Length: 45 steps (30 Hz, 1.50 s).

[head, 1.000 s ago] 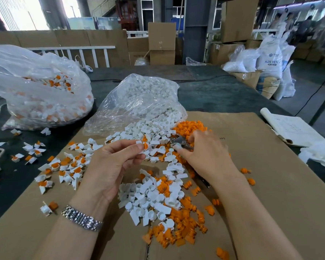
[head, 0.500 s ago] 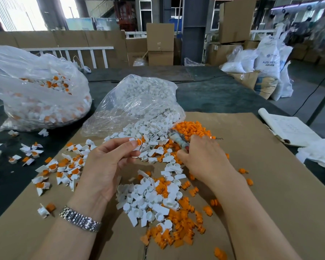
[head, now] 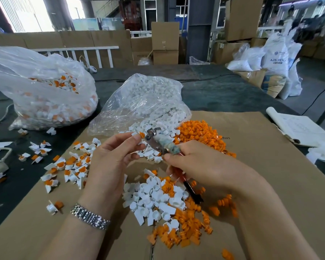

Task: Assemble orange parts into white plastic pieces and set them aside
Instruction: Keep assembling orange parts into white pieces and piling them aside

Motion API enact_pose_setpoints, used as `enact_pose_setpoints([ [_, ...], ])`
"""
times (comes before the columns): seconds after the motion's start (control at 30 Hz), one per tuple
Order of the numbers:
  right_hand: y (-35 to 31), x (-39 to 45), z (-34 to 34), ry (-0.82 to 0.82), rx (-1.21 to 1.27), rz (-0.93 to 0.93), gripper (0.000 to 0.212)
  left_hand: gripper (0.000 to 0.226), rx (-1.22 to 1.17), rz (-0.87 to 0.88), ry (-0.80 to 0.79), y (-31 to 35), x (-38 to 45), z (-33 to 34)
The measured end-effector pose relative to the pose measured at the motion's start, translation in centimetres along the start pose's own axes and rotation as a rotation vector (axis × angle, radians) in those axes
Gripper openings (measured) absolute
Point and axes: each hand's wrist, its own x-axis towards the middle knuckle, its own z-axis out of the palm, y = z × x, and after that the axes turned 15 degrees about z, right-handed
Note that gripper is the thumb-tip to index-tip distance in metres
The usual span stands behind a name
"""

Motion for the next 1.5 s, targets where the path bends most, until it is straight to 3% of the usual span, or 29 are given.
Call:
enact_pose_setpoints([
  [0.3, -0.4, 0.1, 0.8, 0.077, -0.185, -0.037, 0.050, 0.027, 0.056, 0.037, -0.023, -0.3, -0.2, 0.2],
  [0.5, -0.2, 0.6, 1.9, 0.127, -0.208, -0.078, 0.027, 0.017, 0.073, 0.018, -0.024, -0.5, -0.3, 0.1],
  [0.77, -0.1, 1.4, 2.9, 0.251, -0.255, -0.088, 0.040, 0.010, 0.020, -0.017, 0.020, -0.6, -0.3, 0.1],
  [0.97, -0.1, 0.3, 1.3, 0.089, -0.131, -0.054, 0.056, 0.016, 0.067, 0.012, 0.081, -0.3, -0.1, -0.3],
  [1.03, 0.3, 0.4, 0.2, 0.120, -0.102, -0.024, 0.053, 0.011, 0.249, 0.080, 0.138, 0.0, 0.1, -0.8],
  [1.17, 1.8, 2.1, -0.7, 0.365, -0.220, 0.107, 0.039, 0.019, 0.878, 0.314, 0.182, 0.2, 1.0, -2.4],
  [1.27, 2.7, 3.6, -0.3, 0.529, -0.393, 0.278, 0.055, 0.027, 1.142, 0.418, 0.111, -0.1, 1.4, -2.9],
  [1.37, 3.0, 4.3, 0.3, 0.610, -0.460, 0.347, 0.064, 0.020, 1.182, 0.520, -0.176, -0.5, 0.7, -1.6],
  [1.43, 3.3, 4.7, 0.6, 0.625, -0.495, 0.363, 0.066, 0.020, 1.176, 0.493, -0.399, -1.0, 0.1, -0.7],
  [1.5, 3.5, 5.0, 0.8, 0.615, -0.527, 0.366, 0.066, 0.023, 1.145, 0.409, -0.512, -1.2, 0.1, -0.7],
])
